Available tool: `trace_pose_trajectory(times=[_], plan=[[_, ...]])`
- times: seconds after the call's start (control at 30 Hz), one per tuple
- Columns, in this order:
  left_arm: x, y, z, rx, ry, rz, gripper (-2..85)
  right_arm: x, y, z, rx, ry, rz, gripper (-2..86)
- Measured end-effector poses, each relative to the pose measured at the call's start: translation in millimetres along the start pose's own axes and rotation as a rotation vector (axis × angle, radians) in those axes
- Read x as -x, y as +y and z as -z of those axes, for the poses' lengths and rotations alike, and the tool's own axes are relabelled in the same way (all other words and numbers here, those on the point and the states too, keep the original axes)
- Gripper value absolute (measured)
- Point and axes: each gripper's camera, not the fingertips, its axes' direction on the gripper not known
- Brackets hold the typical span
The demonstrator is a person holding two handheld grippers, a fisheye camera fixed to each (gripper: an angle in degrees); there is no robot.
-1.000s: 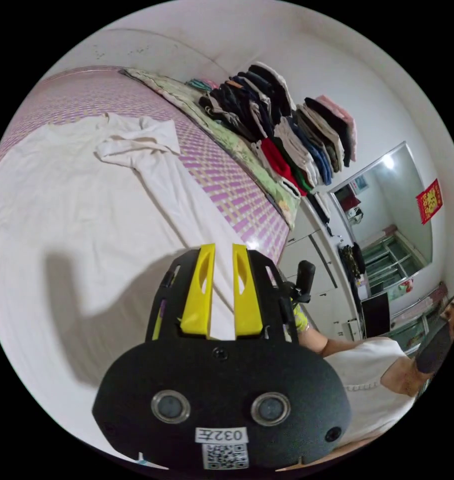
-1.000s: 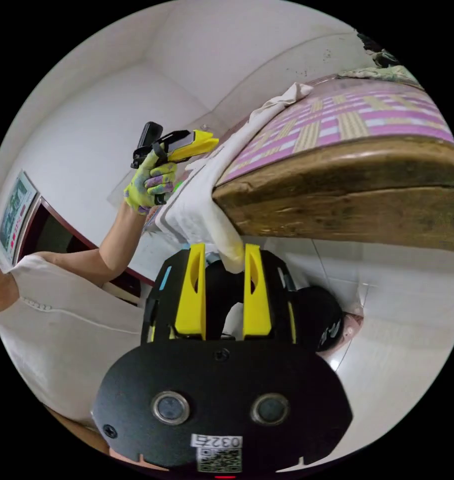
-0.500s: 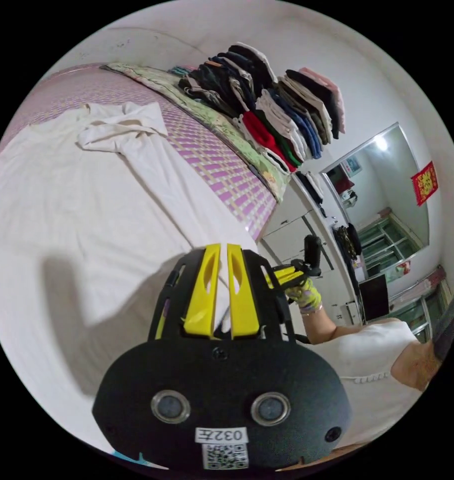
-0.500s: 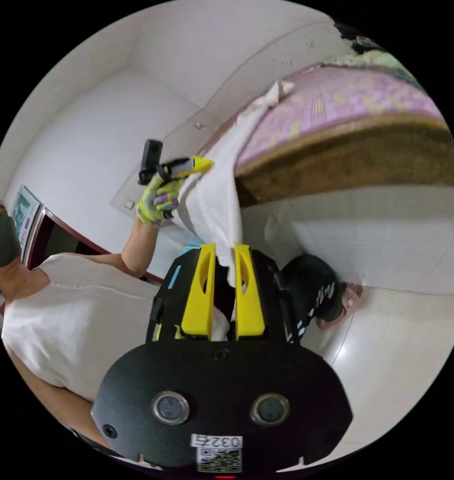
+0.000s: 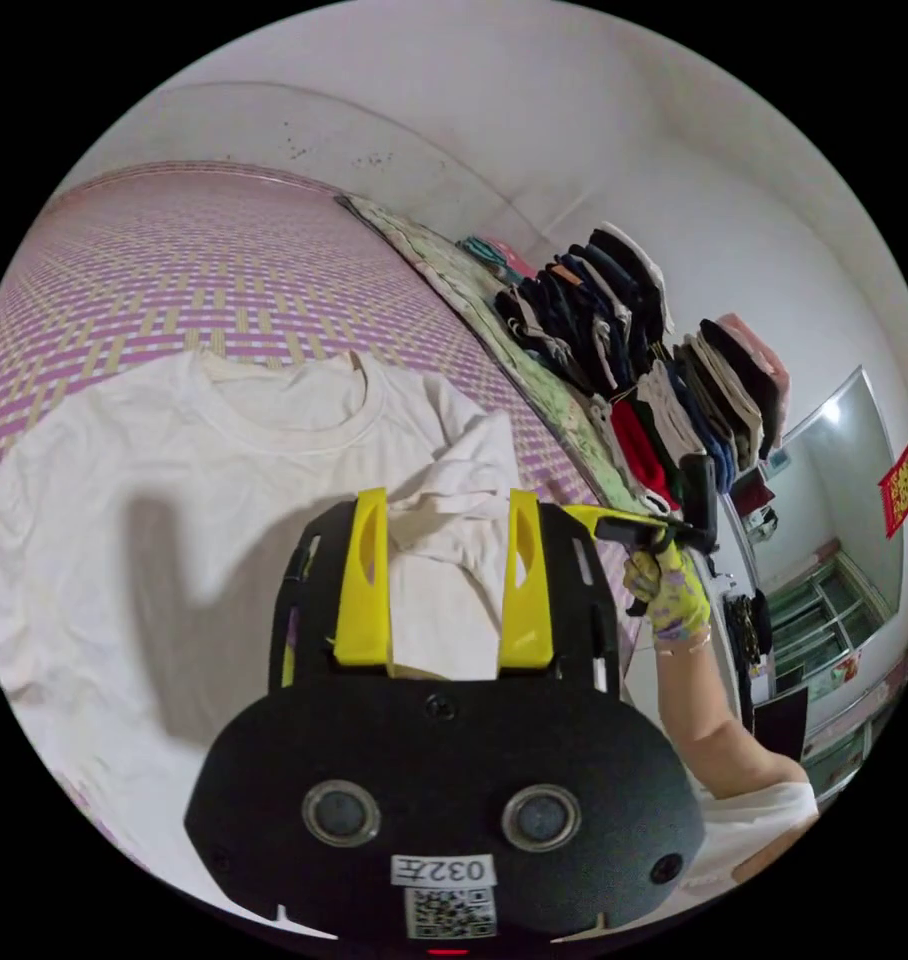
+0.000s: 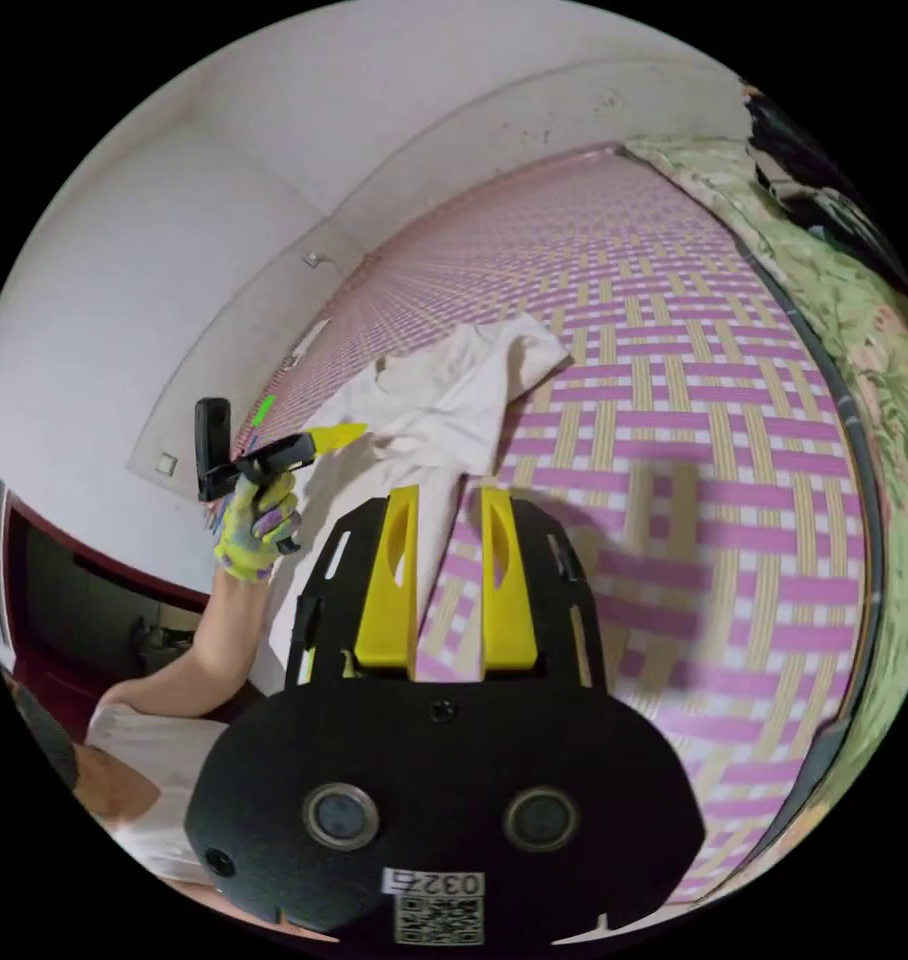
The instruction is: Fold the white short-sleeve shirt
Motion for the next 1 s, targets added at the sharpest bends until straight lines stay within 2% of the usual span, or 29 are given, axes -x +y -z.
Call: trace_pose_trajectory(times=[0.1,0.2,0.3,0.4,0.47,0.6,0.67,0.77,0.83,0.93,1.0], plan=[[16,-4,-14,0.036,0.004,-0.029,13.1,-25,-30,-18,0.031,-0.030,-0.068,11.0],[24,-6,-15,0.020,0.081,-0.042,12.0,-43,-46,-30,0.063,-0.087,-0.106,9.7],[23,-14,-25,0.100,-0.003,-0.049,11.0,-46,-52,-30,0.075,-0.200,-0.079,2.3],[25,-21,-32,0.134,0.050,-0.055,6.8,-35,-56,-11,0.017,-0.211,-0.042,-0.5],[34,-23,-33,0.135,0.177,-0.021,0.9,-23,-65,2,-0.043,-0.258,-0.016,-0.8],[44,-26,-16,0.105,0.447,-0.041,-1.4,14,-100,7,-0.066,-0.248,0.082,-1.0],[46,-27,4,0.052,0.589,-0.091,-1.5,49,-130,-11,-0.013,-0.270,0.171,-1.0],[54,-29,18,0.018,0.624,-0.100,-1.6,97,-162,-57,0.119,-0.262,0.275,-0.8],[65,-31,18,0.033,0.597,-0.051,-1.6,118,-174,-93,0.199,-0.196,0.294,-0.5],[91,-33,17,0.058,0.367,0.115,-1.6,122,-181,-152,0.316,-0.038,0.250,2.3],[102,-33,23,0.042,0.224,0.197,-1.6,116,-179,-167,0.341,-0.082,0.237,5.6]])
